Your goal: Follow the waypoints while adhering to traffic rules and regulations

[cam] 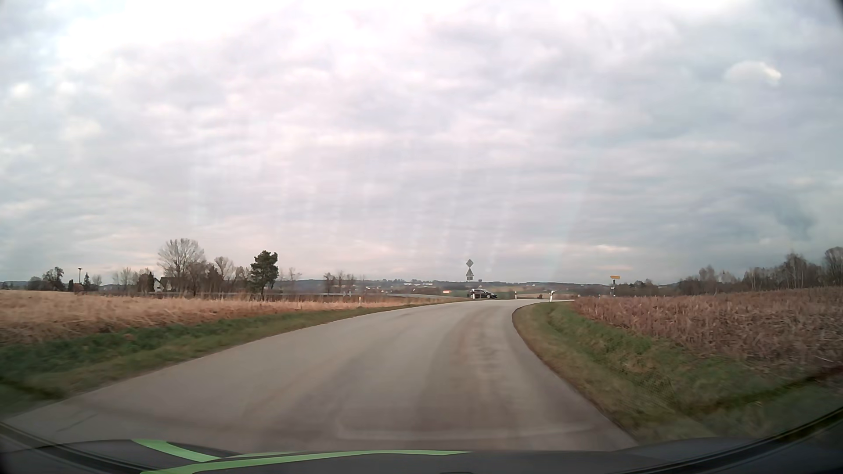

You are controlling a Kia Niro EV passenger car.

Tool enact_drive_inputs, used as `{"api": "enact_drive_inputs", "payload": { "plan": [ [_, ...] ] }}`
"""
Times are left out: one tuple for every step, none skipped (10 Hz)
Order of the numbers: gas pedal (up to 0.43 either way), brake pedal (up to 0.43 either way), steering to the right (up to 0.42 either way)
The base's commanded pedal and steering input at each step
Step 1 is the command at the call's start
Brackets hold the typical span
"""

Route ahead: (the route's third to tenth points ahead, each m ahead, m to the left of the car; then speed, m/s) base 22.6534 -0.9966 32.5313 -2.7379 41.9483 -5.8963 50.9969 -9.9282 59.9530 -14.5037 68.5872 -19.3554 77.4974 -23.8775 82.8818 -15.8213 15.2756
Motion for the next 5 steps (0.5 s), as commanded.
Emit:
{"api": "enact_drive_inputs", "payload": {
  "plan": [
    [0.0,0.079,0.044],
    [0.0,0.079,0.045],
    [0.0,0.079,0.046],
    [0.0,0.085,0.048],
    [0.0,0.091,0.048]
  ]
}}
